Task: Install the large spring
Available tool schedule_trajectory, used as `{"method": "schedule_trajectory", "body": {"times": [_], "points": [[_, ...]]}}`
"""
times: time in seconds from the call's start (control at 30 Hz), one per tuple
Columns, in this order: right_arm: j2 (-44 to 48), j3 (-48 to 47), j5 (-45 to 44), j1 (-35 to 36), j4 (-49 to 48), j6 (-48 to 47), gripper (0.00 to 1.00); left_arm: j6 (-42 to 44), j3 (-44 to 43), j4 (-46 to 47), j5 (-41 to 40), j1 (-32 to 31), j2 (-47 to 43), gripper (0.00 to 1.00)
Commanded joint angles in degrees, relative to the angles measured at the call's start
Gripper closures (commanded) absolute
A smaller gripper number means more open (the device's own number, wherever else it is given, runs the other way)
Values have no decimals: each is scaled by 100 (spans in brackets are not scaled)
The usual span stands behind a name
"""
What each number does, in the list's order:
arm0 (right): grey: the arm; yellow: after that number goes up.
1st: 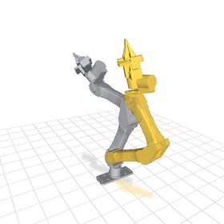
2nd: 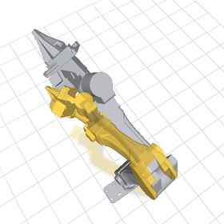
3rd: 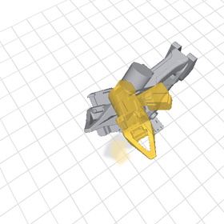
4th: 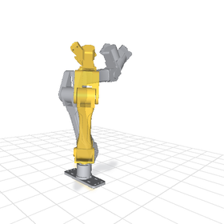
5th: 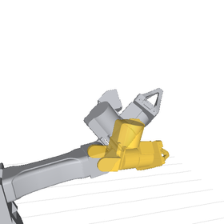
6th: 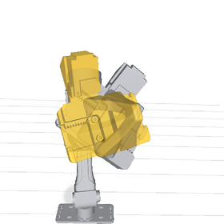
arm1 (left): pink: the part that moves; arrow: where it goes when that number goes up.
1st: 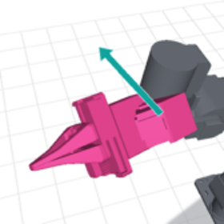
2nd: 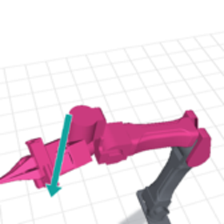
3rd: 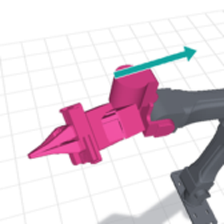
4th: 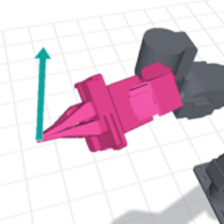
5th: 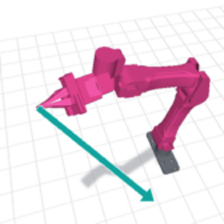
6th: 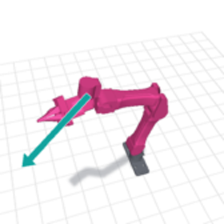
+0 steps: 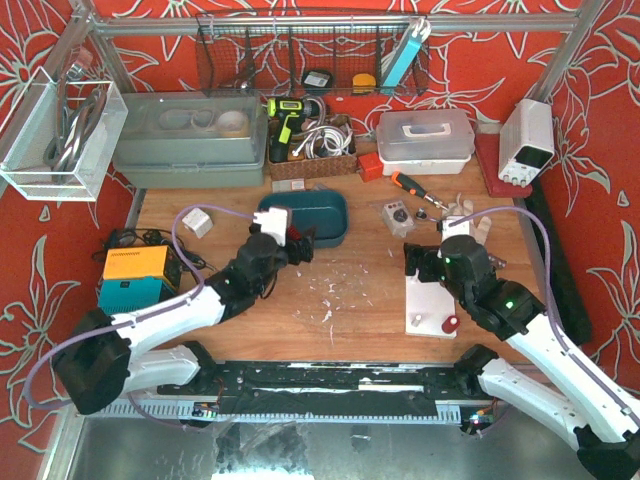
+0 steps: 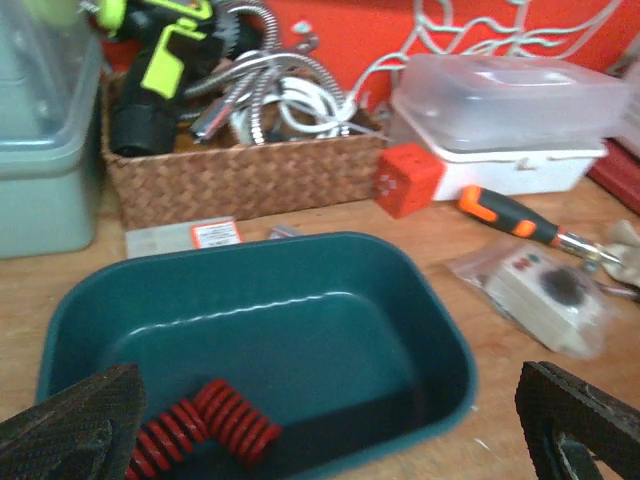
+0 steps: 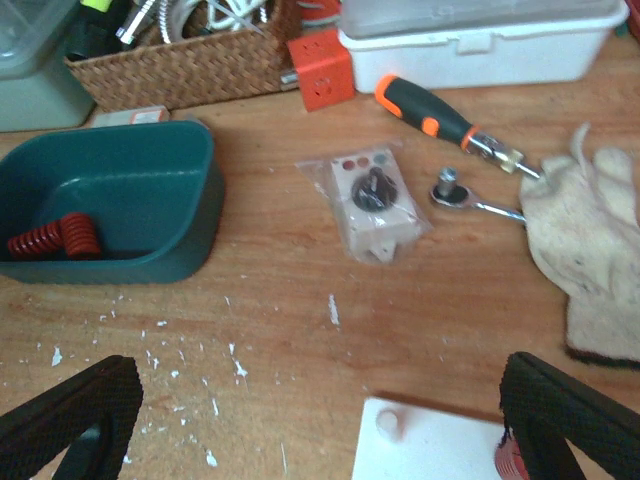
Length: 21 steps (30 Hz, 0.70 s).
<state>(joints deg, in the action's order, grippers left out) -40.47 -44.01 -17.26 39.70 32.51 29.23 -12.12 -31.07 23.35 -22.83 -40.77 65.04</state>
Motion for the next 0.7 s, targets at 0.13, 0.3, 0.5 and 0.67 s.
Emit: {"method": "schedule_trajectory", "body": {"times": [0.13,0.3,0.5,0.67], "points": [[140,1014,713,-26,-1678,-488,3,-1394,-980,-1448,838,979,967,17],[278,1423,1128,-24,-2033,-395,4,-1653,-1744,-2235,1358,1456,1768,35],[552,1798,1043,-9,-2242,-425,5,-1294,-2921,-3132,1606,1699,2733,49],[479,1761,1050,83,-2314,-452,4,-162,-3965,-4089,2030,1810,3515,51]]}}
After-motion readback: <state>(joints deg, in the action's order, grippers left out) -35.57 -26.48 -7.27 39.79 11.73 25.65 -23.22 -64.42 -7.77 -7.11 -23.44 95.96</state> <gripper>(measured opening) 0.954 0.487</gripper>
